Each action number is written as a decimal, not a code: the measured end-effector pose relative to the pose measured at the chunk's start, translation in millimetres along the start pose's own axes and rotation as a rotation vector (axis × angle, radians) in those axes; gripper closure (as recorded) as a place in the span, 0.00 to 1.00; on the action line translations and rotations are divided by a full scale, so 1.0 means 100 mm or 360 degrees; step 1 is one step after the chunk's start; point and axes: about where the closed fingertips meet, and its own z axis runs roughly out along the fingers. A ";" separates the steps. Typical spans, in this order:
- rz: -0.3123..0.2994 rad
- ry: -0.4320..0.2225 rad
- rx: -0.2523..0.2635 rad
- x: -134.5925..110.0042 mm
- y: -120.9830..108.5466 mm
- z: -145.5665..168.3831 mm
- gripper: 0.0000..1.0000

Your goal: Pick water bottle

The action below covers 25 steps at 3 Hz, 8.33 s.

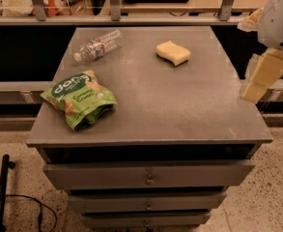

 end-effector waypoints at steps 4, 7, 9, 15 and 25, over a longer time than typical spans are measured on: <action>-0.0515 -0.0418 0.0131 -0.90 -1.37 0.52 0.00; -0.0849 -0.0475 0.0075 -1.54 -1.71 0.89 0.00; -0.0903 -0.0370 0.0204 -1.86 -1.88 0.97 0.00; -0.1001 -0.0838 0.0417 -2.57 -2.06 1.21 0.00; -0.1141 -0.0721 0.0551 -3.53 -2.38 1.69 0.00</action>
Offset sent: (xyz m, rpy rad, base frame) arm 0.1490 0.0293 0.0325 0.0964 -0.2359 0.2442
